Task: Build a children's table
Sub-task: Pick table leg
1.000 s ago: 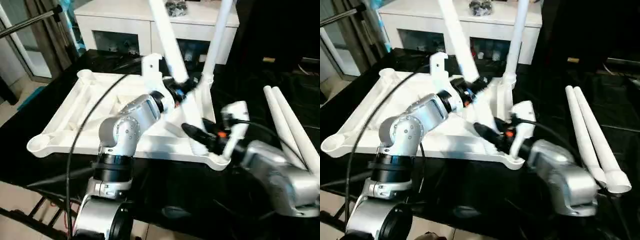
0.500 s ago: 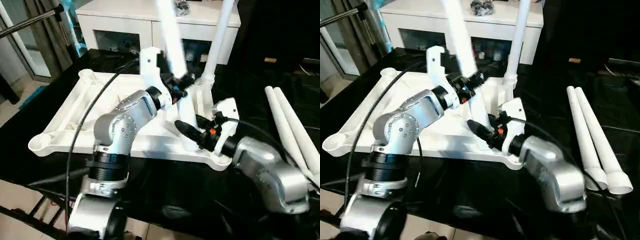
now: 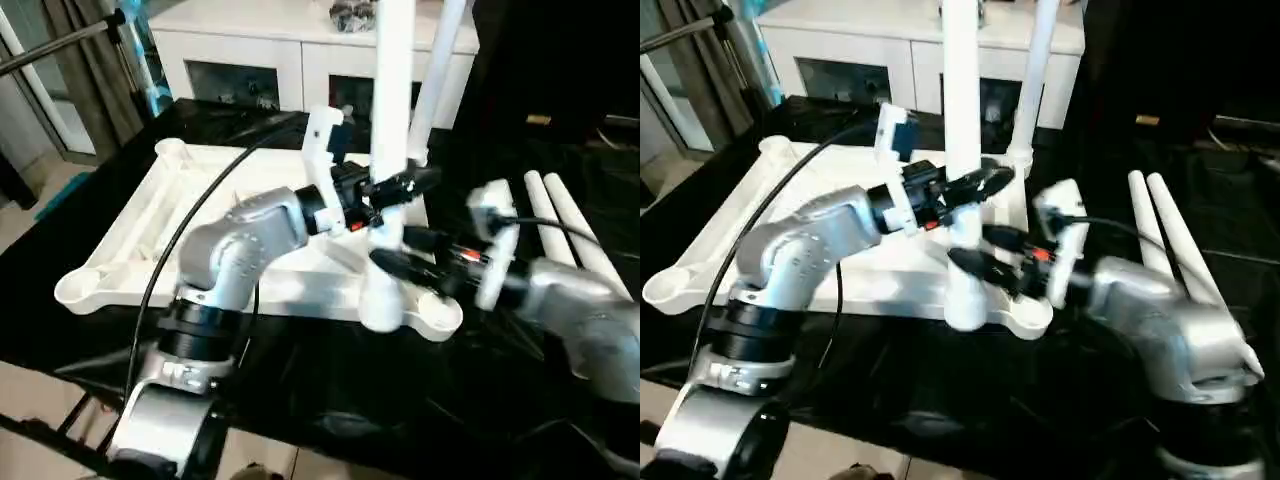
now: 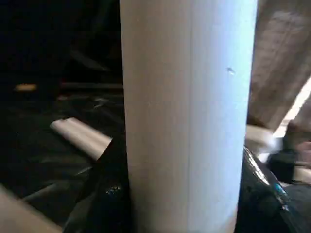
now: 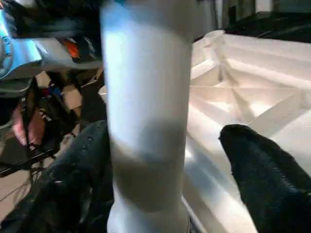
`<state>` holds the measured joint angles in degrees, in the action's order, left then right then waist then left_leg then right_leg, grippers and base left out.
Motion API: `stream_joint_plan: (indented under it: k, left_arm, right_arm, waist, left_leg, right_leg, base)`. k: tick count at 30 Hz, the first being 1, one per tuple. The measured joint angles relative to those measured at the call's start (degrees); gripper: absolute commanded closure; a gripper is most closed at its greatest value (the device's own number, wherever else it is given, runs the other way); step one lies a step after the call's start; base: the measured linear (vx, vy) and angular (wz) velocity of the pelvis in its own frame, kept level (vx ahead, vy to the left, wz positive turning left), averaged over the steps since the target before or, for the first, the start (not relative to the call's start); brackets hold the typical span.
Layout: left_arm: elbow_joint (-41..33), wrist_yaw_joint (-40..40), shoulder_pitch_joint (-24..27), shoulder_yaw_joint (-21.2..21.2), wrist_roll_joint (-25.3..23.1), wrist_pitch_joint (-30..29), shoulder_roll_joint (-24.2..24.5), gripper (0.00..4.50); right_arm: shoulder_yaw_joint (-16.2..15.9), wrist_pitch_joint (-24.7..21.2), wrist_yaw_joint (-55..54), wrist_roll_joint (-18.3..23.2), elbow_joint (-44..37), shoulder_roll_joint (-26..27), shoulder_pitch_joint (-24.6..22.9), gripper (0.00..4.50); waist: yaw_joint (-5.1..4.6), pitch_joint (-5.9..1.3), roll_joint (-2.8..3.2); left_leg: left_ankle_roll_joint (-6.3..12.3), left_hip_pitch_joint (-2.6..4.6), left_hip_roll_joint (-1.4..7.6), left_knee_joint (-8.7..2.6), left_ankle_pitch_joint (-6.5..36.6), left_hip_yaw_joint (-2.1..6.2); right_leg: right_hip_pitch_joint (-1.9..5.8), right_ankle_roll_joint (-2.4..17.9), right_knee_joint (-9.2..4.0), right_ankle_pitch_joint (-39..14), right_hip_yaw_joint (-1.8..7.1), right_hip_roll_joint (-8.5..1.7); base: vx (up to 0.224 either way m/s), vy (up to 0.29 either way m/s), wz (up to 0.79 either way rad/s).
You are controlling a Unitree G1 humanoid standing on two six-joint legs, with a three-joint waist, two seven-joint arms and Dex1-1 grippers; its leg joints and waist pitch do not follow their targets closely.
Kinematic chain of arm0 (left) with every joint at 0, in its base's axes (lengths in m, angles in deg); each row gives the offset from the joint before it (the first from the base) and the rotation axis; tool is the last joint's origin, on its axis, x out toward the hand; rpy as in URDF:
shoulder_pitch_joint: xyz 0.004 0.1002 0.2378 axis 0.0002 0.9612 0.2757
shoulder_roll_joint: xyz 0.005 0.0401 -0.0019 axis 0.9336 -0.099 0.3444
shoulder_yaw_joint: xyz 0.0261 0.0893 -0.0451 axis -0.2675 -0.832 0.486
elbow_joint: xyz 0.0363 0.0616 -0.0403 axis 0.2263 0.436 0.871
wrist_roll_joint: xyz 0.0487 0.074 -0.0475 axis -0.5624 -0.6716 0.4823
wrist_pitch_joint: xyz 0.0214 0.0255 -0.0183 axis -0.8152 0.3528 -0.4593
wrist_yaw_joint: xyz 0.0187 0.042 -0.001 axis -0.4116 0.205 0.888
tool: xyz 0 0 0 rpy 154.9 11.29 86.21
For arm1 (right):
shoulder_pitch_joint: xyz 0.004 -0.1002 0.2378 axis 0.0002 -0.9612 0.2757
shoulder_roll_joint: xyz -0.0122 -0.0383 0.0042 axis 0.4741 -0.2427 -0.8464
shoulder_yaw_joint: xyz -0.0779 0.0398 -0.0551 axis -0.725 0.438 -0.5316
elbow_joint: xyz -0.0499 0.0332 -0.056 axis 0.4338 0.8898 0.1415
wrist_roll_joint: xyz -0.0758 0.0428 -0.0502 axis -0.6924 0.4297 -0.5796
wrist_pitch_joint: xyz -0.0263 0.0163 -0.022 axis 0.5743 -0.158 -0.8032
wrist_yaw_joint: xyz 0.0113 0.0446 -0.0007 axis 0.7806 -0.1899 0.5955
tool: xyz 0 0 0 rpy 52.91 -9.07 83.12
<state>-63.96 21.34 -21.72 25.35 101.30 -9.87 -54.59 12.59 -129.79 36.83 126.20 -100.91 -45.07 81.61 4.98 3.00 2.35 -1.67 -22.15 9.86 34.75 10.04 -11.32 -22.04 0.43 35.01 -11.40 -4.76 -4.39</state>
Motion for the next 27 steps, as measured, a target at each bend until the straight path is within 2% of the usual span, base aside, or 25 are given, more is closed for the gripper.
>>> stream_joint_plan:
  k: [3,11,25,27]
  left_arm:
    - [-1.8,2.8,0.0,0.0,1.9,-0.3,0.2,2.64]
    - [-3.3,8.0,0.2,-1.3,3.9,-1.4,1.2,2.64]
    - [-3.3,10.5,0.2,-4.1,3.9,-2.2,1.8,2.64]
    - [-3.3,10.6,0.2,-4.1,3.9,-2.2,1.8,2.64]
  right_arm:
    - [-0.3,-1.6,2.2,1.9,-0.1,-1.8,0.0,0.20]
    - [-3.6,-3.0,6.5,3.2,-0.8,-5.8,-0.1,0.20]
    - [-6.7,-3.0,10.2,4.3,-0.2,-7.0,2.0,0.20]
    - [-6.8,-3.0,10.6,4.4,-0.2,-7.0,2.2,0.48]
  waist:
    - [0.01,0.00,0.00]
    - [0.00,0.00,0.00]
    - [-0.04,-0.01,-0.01]
    - [0.00,-0.01,-0.01]
  left_leg:
    - [0.00,0.01,0.00,0.00,0.0,0.00]
    - [0.00,0.04,0.01,0.02,0.0,-0.01]
    - [0.00,0.04,0.01,0.04,0.0,-0.01]
    - [0.00,0.04,0.01,0.04,0.0,-0.01]
  right_leg:
    - [0.01,0.0,0.01,0.0,0.00,0.00]
    - [0.02,0.0,0.02,0.0,0.02,0.00]
    - [0.02,0.0,0.05,0.0,0.02,0.00]
    - [0.02,0.0,0.07,0.0,0.02,0.00]
  base:
    - [0.000,0.000,0.00]
    - [0.000,0.000,0.00]
    - [0.000,0.000,0.00]
    - [0.000,0.000,0.00]
